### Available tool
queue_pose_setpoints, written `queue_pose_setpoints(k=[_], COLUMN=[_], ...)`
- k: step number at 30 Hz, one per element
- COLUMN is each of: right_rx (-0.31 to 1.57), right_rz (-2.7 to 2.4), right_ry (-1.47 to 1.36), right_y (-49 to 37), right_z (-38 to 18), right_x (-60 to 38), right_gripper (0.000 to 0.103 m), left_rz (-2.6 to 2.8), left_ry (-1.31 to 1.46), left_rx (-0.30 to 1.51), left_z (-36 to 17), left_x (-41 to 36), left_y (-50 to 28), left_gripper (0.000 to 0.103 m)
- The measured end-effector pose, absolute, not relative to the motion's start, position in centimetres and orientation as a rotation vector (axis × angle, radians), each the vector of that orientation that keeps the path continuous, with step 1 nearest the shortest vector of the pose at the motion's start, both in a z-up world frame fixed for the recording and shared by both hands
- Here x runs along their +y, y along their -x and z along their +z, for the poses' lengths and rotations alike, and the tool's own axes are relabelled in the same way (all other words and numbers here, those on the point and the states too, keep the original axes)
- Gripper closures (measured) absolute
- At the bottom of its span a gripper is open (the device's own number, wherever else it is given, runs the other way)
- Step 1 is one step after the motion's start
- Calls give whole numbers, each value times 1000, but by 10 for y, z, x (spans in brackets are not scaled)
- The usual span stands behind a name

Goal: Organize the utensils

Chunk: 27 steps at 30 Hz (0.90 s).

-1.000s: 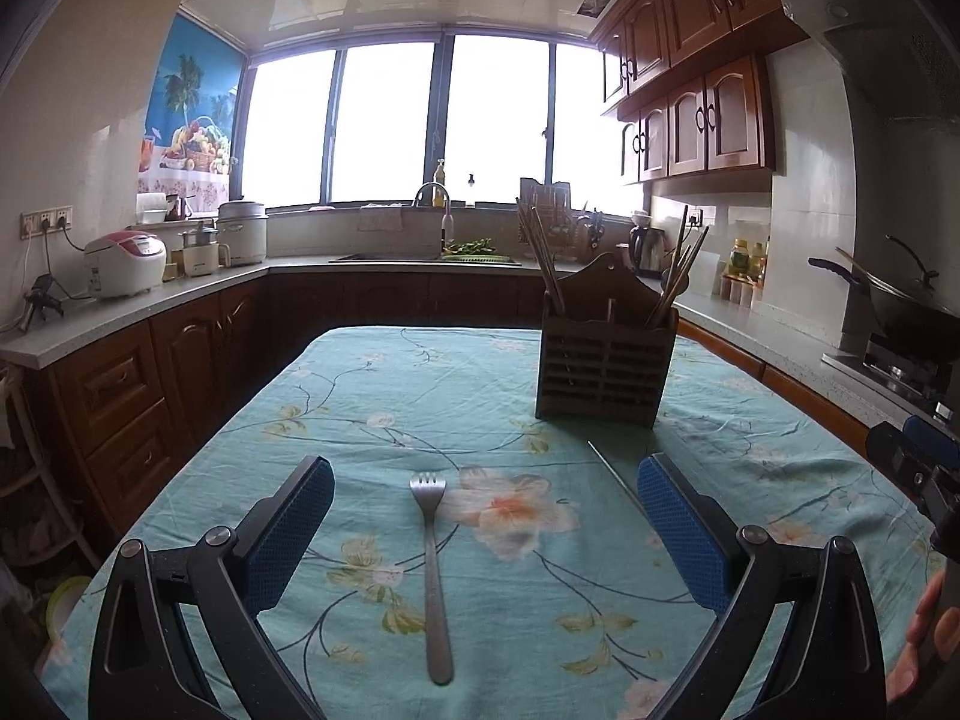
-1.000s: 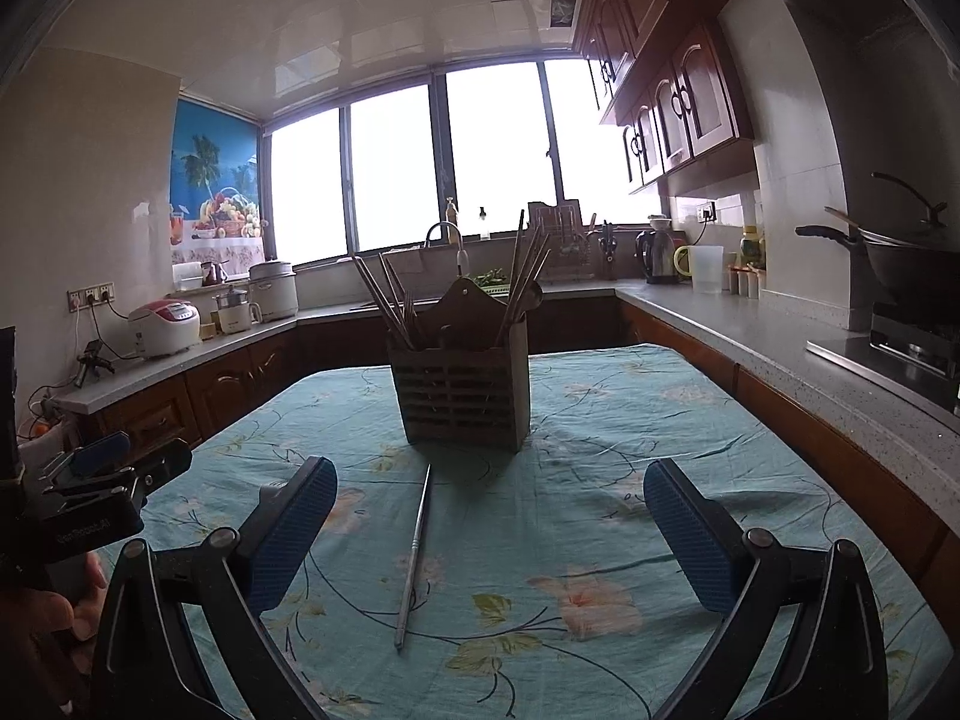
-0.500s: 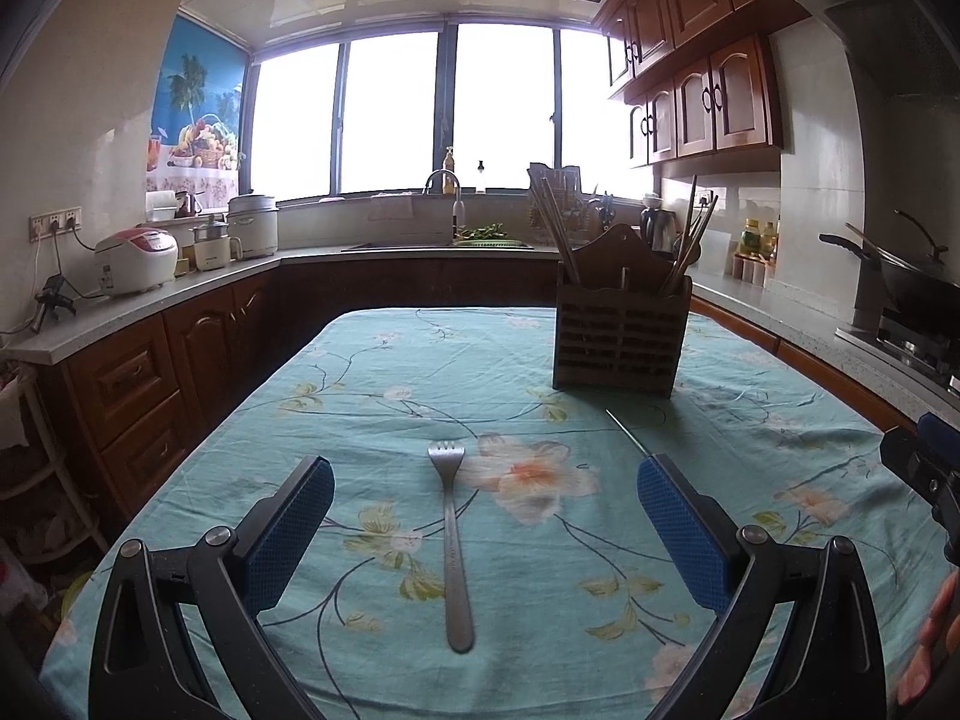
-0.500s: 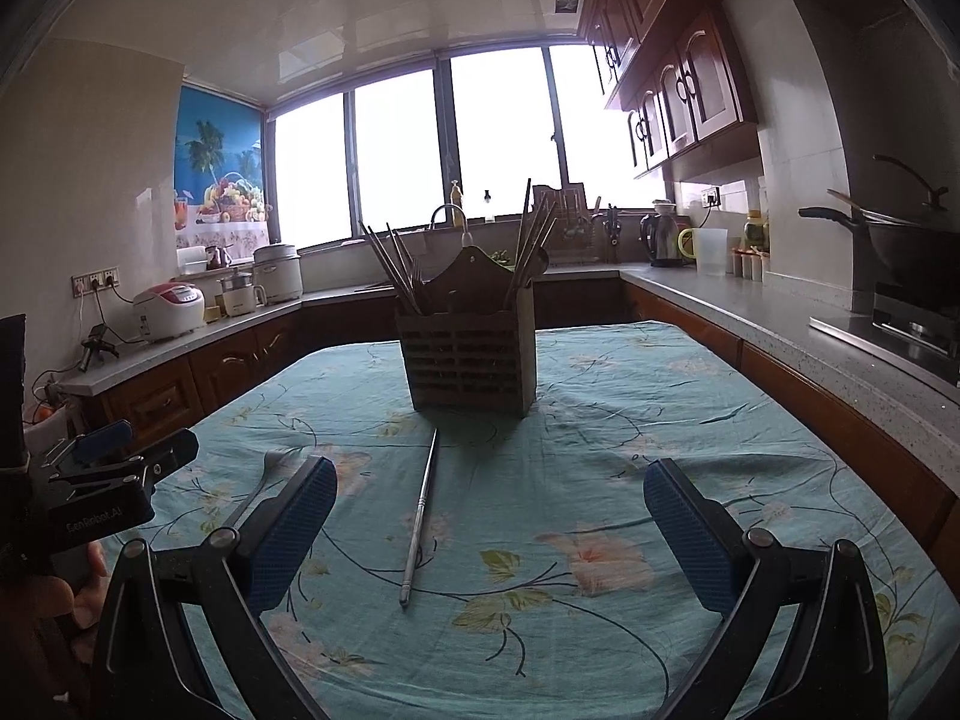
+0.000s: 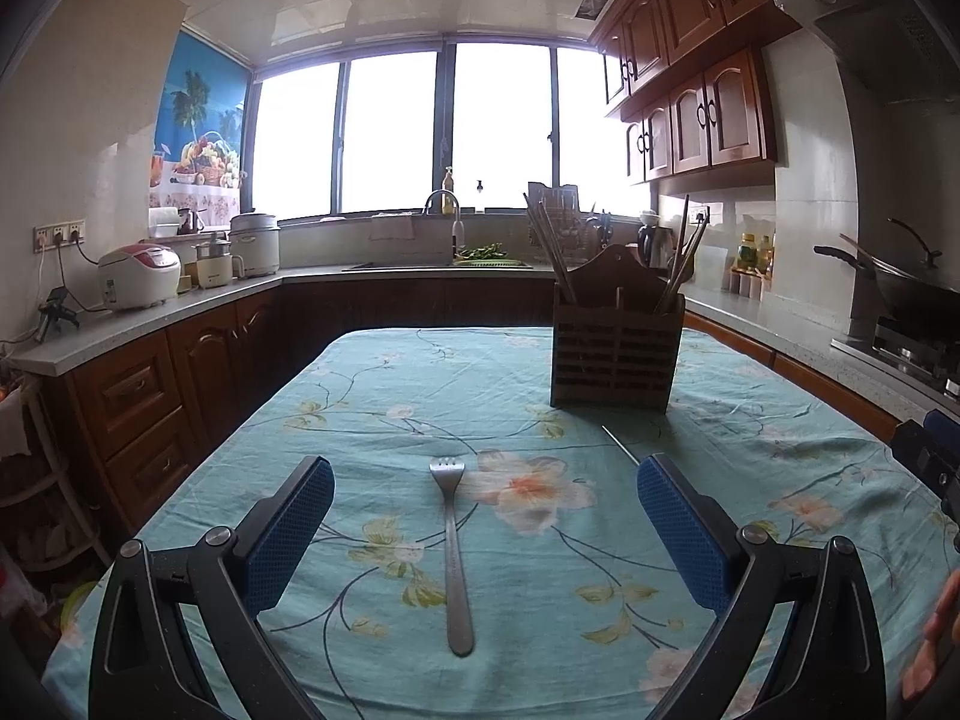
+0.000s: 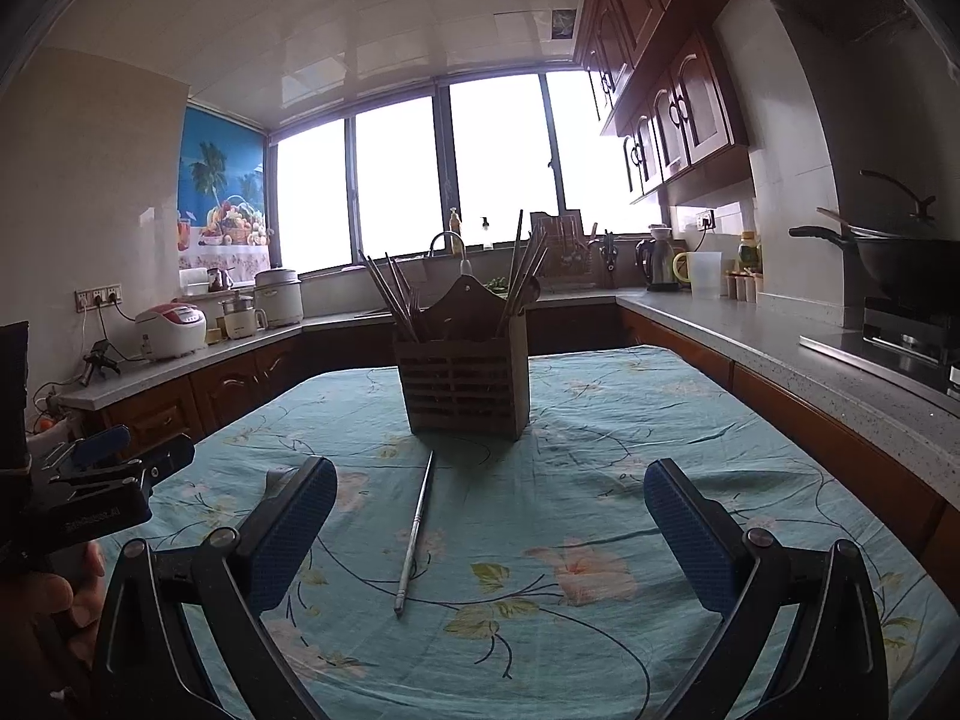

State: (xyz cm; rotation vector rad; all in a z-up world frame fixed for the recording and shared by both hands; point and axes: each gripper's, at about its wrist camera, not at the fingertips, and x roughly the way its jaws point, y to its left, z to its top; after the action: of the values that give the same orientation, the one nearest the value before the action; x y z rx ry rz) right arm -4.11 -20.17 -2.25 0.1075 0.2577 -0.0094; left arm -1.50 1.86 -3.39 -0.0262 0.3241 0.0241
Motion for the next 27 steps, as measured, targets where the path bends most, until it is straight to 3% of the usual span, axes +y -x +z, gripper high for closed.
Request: queue_pose_setpoints(k=[27], right_rx=[257], right_rz=[0], right_ry=[-105], right_y=[41], right_z=[-23], right_x=[-201], right_gripper=[0], left_rz=[40], left_ry=[34], left_rx=[325], left_z=[-31], left_x=[13], left_y=[17], left_gripper=[1])
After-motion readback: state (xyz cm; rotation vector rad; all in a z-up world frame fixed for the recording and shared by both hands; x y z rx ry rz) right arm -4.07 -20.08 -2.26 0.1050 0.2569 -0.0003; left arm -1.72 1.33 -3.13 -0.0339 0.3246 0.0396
